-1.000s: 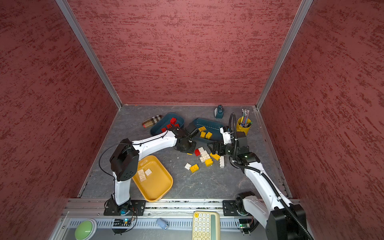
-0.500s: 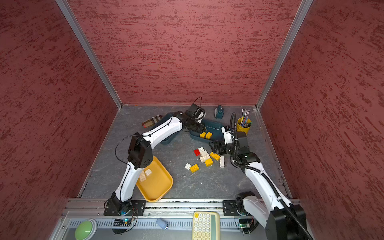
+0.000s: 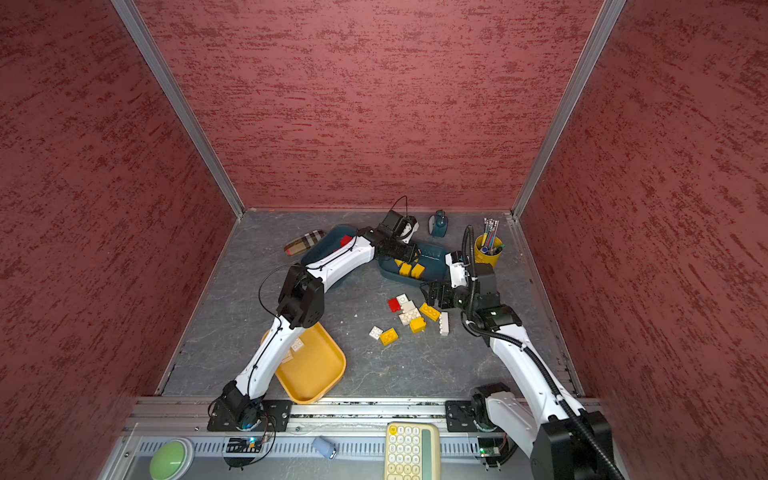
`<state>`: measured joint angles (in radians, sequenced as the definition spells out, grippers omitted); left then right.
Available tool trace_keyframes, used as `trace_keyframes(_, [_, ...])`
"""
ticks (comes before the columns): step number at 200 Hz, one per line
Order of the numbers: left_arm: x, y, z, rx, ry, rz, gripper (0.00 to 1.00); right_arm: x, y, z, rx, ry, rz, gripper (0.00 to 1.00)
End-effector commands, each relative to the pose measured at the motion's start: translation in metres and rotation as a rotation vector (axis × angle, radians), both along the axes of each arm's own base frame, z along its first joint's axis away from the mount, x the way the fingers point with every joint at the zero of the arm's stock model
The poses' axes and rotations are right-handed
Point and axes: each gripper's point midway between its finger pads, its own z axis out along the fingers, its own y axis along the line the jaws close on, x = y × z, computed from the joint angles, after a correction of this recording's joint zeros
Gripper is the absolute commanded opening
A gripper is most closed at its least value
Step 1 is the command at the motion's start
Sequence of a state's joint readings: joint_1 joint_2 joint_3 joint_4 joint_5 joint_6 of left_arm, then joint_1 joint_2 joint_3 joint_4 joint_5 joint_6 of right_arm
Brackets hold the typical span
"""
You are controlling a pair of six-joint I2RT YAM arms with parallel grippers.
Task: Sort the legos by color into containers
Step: 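Carry the yellow brick with the left gripper over the larger teal tub, then open the left gripper to drop the yellow brick and return to the pile, then lower the left gripper onto a red brick in the pile and grasp it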
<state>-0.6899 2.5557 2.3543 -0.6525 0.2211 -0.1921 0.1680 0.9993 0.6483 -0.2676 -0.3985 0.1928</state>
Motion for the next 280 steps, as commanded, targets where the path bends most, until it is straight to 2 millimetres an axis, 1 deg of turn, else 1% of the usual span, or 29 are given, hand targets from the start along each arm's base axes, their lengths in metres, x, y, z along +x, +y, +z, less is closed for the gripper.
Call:
trace_keyframes(1, [0.01, -0.004, 0.01, -0.023, -0.042, -0.005, 0.55, 0.005, -0.003, 0.018, -0.017, -0.056, -0.005, 0.99])
trace_keyframes(9, [0.008, -0.002, 0.014, -0.014, -0.043, -0.001, 0.61, 0.005, -0.003, 0.018, -0.016, -0.056, -0.003, 0.99])
trace_keyframes(17, [0.007, 0.002, 0.018, 0.004, -0.047, 0.007, 0.65, 0.005, -0.002, 0.019, -0.013, -0.057, 0.0, 0.99])
trace_keyframes(27, [0.005, 0.008, 0.026, 0.031, -0.057, 0.021, 0.67, 0.004, -0.002, 0.018, -0.012, -0.054, 0.001, 0.99])
trace_keyframes(45, [-0.005, 0.017, 0.041, 0.045, -0.044, 0.029, 0.68, 0.003, 0.0, 0.018, -0.005, -0.051, 0.01, 0.99])
trace_keyframes(59, [-0.019, 0.023, 0.049, 0.066, -0.032, 0.029, 0.69, 0.003, 0.001, 0.018, -0.002, -0.05, 0.015, 0.99])
trace_keyframes(68, [-0.029, 0.027, 0.057, 0.077, -0.027, 0.032, 0.69, 0.002, 0.001, 0.017, 0.001, -0.046, 0.02, 0.99])
trace_keyframes(102, [-0.076, 0.04, 0.065, 0.106, 0.055, 0.057, 0.7, -0.002, 0.006, 0.015, 0.016, -0.037, 0.045, 0.99])
trace_keyframes(116, [-0.097, 0.044, 0.061, 0.122, 0.086, 0.07, 0.71, -0.004, 0.007, 0.015, 0.019, -0.036, 0.055, 0.99])
trace_keyframes(145, [-0.131, 0.056, 0.053, 0.167, 0.147, 0.131, 0.71, -0.007, 0.007, 0.013, 0.018, -0.029, 0.063, 0.99])
trace_keyframes(168, [-0.16, 0.059, 0.037, 0.181, 0.2, 0.154, 0.7, -0.009, 0.007, 0.013, 0.02, -0.027, 0.064, 0.99])
trace_keyframes(188, [-0.175, 0.068, 0.022, 0.213, 0.221, 0.193, 0.7, -0.01, 0.007, 0.013, 0.019, -0.03, 0.064, 0.99])
trace_keyframes(209, [-0.182, 0.077, 0.002, 0.24, 0.253, 0.245, 0.68, -0.013, 0.008, 0.01, 0.022, -0.023, 0.069, 0.99])
trace_keyframes(228, [-0.179, 0.083, -0.013, 0.262, 0.247, 0.3, 0.66, -0.014, 0.007, 0.01, 0.022, -0.024, 0.067, 0.99])
trace_keyframes(264, [-0.172, 0.077, -0.035, 0.265, 0.262, 0.312, 0.64, -0.016, 0.006, 0.01, 0.021, -0.026, 0.065, 0.99])
trace_keyframes(280, [-0.167, 0.074, -0.039, 0.258, 0.262, 0.318, 0.62, -0.017, 0.006, 0.01, 0.021, -0.027, 0.064, 0.99])
